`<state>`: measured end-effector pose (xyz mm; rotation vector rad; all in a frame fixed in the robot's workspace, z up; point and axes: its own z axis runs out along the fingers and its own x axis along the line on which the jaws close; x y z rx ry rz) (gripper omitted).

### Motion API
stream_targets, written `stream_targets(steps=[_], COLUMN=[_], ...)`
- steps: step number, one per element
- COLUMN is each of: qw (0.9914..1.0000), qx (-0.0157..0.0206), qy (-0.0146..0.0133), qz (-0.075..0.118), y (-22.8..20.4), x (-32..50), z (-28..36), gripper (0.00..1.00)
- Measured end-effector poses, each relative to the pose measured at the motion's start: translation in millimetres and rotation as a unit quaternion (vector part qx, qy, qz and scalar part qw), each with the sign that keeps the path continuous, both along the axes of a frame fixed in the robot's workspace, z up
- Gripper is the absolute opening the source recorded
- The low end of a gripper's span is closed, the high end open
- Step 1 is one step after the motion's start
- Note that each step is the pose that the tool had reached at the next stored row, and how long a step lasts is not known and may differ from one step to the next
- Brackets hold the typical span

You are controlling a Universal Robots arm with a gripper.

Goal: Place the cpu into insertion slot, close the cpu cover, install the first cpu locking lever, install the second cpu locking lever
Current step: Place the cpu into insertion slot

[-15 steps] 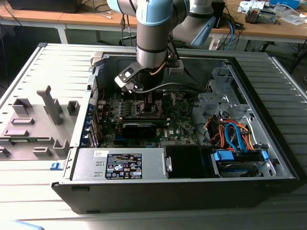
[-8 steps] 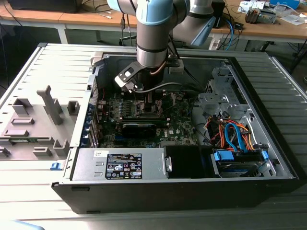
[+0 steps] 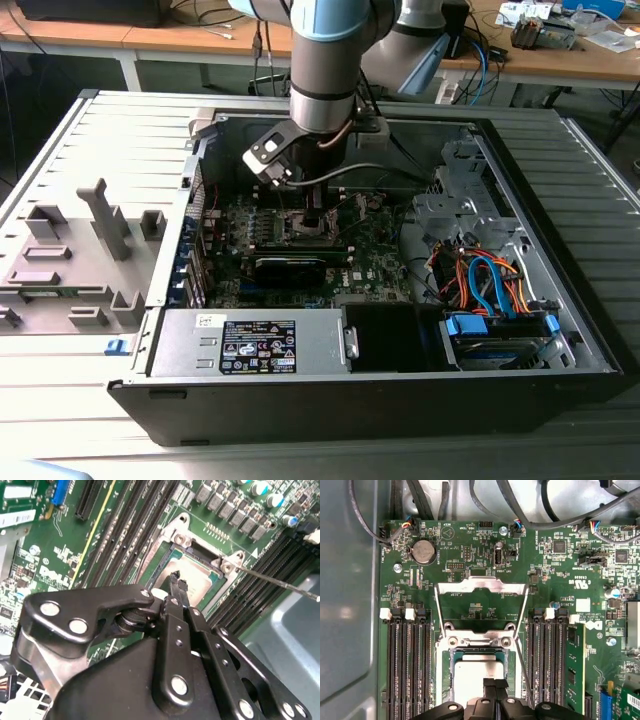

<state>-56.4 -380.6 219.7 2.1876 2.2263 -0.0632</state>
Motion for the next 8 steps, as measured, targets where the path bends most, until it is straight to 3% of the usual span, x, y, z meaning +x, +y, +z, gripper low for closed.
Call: stream_targets(steps=[8], qw=[1.0], qx=[0.0], qy=[0.0011], qz=[0.0], y=[0.0], x=[1.6], z=[23.9], gripper=[0.11])
